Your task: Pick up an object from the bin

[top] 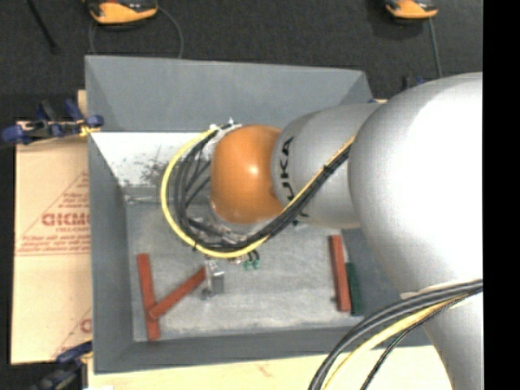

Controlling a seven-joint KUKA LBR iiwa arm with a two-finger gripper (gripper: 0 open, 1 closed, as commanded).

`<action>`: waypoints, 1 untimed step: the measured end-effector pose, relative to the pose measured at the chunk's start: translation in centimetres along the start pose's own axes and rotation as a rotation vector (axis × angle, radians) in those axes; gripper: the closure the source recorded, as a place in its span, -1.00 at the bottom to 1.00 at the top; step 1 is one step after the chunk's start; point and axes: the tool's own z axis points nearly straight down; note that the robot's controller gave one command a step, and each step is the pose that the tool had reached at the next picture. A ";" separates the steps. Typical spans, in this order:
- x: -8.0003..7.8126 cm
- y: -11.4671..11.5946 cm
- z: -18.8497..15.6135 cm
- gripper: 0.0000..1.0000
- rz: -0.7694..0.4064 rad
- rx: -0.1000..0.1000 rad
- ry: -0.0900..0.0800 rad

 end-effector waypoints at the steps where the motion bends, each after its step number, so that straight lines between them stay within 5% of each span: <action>1: 0.0 0.0 0.0 1.00 0.001 0.000 0.000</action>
Offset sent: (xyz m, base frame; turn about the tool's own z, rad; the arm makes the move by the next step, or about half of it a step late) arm 0.0000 0.0000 0.0000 0.0000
